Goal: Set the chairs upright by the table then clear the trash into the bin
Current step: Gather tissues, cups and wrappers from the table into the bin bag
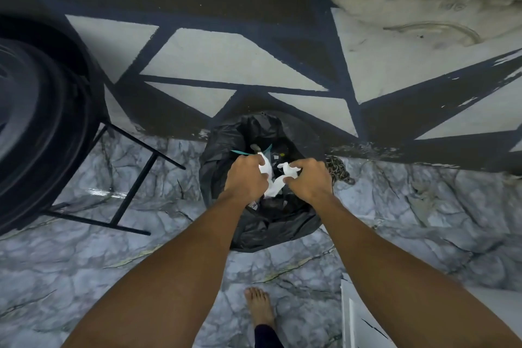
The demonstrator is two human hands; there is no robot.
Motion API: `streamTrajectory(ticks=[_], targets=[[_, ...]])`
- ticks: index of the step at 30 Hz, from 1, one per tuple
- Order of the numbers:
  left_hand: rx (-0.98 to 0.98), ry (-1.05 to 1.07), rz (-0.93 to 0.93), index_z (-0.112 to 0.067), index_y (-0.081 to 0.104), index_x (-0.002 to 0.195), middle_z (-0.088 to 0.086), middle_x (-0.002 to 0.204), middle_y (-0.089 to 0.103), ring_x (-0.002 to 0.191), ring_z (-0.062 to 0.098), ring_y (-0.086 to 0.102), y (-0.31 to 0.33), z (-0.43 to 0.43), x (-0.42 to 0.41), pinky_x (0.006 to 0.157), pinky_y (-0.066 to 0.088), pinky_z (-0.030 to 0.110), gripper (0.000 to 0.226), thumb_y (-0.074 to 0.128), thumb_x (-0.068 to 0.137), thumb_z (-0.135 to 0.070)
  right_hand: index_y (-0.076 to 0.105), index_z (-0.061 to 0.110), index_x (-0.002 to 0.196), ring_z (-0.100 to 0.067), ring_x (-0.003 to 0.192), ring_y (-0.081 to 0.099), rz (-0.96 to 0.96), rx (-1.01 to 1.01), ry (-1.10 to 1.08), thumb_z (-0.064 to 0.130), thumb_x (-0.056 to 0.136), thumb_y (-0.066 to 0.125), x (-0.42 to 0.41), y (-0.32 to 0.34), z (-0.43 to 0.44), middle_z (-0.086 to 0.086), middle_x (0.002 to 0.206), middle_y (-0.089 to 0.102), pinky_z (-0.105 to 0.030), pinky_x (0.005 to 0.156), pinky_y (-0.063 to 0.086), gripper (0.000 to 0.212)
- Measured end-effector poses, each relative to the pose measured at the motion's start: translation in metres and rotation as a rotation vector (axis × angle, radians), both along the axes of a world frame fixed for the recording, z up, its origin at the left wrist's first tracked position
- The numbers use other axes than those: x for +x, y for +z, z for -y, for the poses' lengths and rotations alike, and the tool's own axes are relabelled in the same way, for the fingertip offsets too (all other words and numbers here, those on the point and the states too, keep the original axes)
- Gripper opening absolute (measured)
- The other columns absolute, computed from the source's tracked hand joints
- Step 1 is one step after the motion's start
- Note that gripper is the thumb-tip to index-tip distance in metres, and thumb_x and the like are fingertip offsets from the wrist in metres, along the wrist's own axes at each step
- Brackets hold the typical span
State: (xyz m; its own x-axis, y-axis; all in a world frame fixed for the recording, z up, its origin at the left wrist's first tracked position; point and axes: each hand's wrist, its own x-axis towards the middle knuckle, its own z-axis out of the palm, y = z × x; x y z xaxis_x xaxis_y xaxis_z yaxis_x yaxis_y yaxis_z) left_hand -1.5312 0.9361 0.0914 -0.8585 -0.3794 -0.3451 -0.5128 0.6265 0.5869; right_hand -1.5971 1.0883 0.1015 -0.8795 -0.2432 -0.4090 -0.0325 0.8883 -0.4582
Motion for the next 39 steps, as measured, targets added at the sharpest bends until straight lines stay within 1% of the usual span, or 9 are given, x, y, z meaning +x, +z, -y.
streamTrajectory(ticks=[4, 10, 14, 17, 20, 27, 29, 34, 39], targets=[[-0.01, -0.024, -0.004, -0.015, 0.066, 0.127, 0.011, 0.128, 0.065, 0.119, 0.03, 0.061, -0.002, 0.003, 0.0, 0.099, 0.052, 0.042, 0.044, 0.076, 0.084, -0.018, 0.067, 0.023, 0.129, -0.031, 0.116, 0.064, -0.009, -0.002, 0.08, 0.031, 0.08, 0.079, -0.001, 0.004, 0.006, -0.007, 0.126, 0.07, -0.041, 0.097, 0.052, 0.051], [0.007, 0.014, -0.033, -0.016, 0.071, 0.116, 0.008, 0.112, 0.072, 0.104, 0.028, 0.066, 0.02, 0.021, 0.018, 0.089, 0.056, 0.042, 0.036, 0.074, 0.08, -0.016, 0.074, 0.019, 0.116, -0.032, 0.107, 0.066, 0.024, 0.007, 0.153, 0.022, 0.084, 0.073, 0.008, 0.024, 0.017, -0.01, 0.115, 0.073, -0.041, 0.093, 0.056, 0.032], [0.017, 0.127, -0.035, -0.014, 0.071, 0.116, 0.007, 0.114, 0.071, 0.106, 0.025, 0.065, 0.053, 0.052, 0.071, 0.094, 0.056, 0.04, 0.032, 0.072, 0.084, -0.014, 0.072, 0.017, 0.119, -0.027, 0.11, 0.066, 0.07, -0.024, 0.313, 0.021, 0.086, 0.073, 0.043, 0.046, 0.051, -0.006, 0.121, 0.072, -0.037, 0.097, 0.054, 0.034], [0.001, 0.247, -0.055, -0.016, 0.07, 0.112, 0.005, 0.105, 0.073, 0.1, 0.023, 0.067, 0.083, 0.084, 0.134, 0.09, 0.057, 0.039, 0.027, 0.069, 0.085, -0.015, 0.075, 0.017, 0.11, -0.025, 0.106, 0.068, 0.065, -0.075, 0.505, 0.019, 0.085, 0.071, 0.084, 0.072, 0.106, -0.003, 0.111, 0.075, -0.037, 0.093, 0.056, 0.026], [-0.018, 0.417, -0.067, -0.017, 0.071, 0.108, 0.002, 0.101, 0.074, 0.094, 0.023, 0.068, 0.111, 0.127, 0.212, 0.085, 0.058, 0.042, 0.026, 0.069, 0.083, -0.015, 0.076, 0.017, 0.098, -0.023, 0.094, 0.068, 0.057, -0.141, 0.678, 0.017, 0.083, 0.066, 0.143, 0.106, 0.175, -0.003, 0.095, 0.076, -0.032, 0.081, 0.056, 0.018], [-0.109, 0.81, -0.175, -0.011, 0.07, 0.12, -0.001, 0.113, 0.07, 0.104, 0.018, 0.064, 0.172, 0.22, 0.417, 0.088, 0.046, 0.022, 0.032, 0.07, 0.088, -0.01, 0.075, 0.021, 0.111, -0.023, 0.108, 0.066, 0.001, -0.249, 1.076, 0.023, 0.081, 0.062, 0.331, 0.164, 0.331, -0.001, 0.111, 0.075, -0.038, 0.091, 0.055, 0.033], [-0.135, 0.9, -0.146, -0.014, 0.065, 0.129, 0.001, 0.128, 0.066, 0.119, 0.021, 0.06, 0.176, 0.241, 0.485, 0.1, 0.047, 0.029, 0.04, 0.07, 0.089, -0.016, 0.073, 0.021, 0.119, -0.02, 0.113, 0.065, -0.015, -0.247, 1.186, 0.023, 0.083, 0.067, 0.394, 0.171, 0.363, 0.002, 0.118, 0.073, -0.037, 0.097, 0.053, 0.036], [-0.172, 1.093, -0.058, -0.02, 0.059, 0.134, 0.005, 0.139, 0.058, 0.131, 0.023, 0.051, 0.19, 0.264, 0.642, 0.104, 0.044, 0.036, 0.044, 0.066, 0.091, -0.023, 0.068, 0.023, 0.127, -0.018, 0.117, 0.063, -0.024, -0.214, 1.402, 0.026, 0.085, 0.069, 0.54, 0.186, 0.424, 0.003, 0.126, 0.07, -0.033, 0.098, 0.051, 0.041], [-0.19, 1.292, -0.022, -0.024, 0.066, 0.123, -0.001, 0.123, 0.066, 0.122, 0.021, 0.056, 0.203, 0.251, 0.78, 0.097, 0.051, 0.038, 0.041, 0.063, 0.082, -0.024, 0.073, 0.022, 0.117, -0.023, 0.107, 0.066, 0.019, -0.232, 1.639, 0.023, 0.085, 0.069, 0.681, 0.192, 0.457, -0.004, 0.114, 0.074, -0.032, 0.091, 0.05, 0.032]])
